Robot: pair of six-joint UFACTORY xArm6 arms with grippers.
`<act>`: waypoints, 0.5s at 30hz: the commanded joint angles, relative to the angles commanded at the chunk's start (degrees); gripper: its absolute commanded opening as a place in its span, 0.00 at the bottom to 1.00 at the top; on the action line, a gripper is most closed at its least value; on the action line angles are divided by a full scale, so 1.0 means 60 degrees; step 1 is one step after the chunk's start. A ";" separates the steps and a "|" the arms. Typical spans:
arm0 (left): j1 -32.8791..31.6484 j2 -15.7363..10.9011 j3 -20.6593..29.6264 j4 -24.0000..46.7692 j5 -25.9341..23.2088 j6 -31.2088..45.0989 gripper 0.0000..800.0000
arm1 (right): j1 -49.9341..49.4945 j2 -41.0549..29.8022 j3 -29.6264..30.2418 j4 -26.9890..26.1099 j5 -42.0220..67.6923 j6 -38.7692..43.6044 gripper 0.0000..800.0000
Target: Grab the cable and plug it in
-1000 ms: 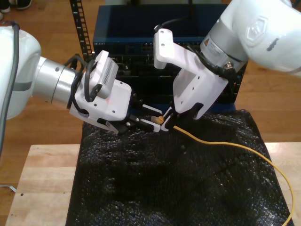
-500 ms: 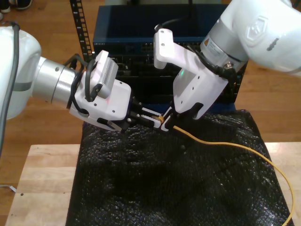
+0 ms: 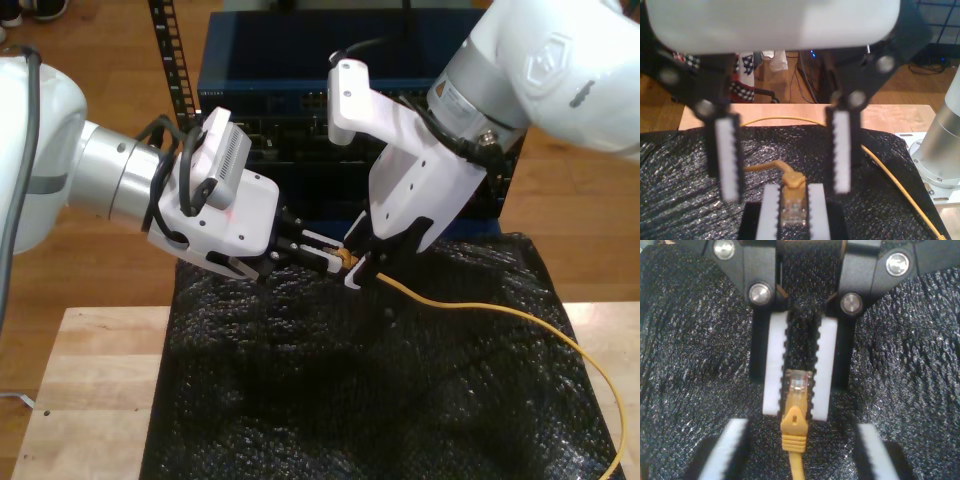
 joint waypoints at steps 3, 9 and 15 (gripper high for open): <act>0.0000 0.0000 -0.0029 0.0000 -0.0015 -0.0088 0.00 | -0.0029 -0.0278 -0.0044 -0.0015 -0.0044 0.0000 0.77; 0.0015 -0.0015 -0.0073 0.0000 0.0015 -0.0308 0.00 | -0.0132 -0.0264 -0.0220 0.0029 -0.0015 -0.0015 0.95; 0.0073 0.0015 -0.0088 0.0000 0.0513 -0.0410 0.00 | -0.0205 -0.0044 -0.0352 0.0073 -0.0015 0.0029 0.96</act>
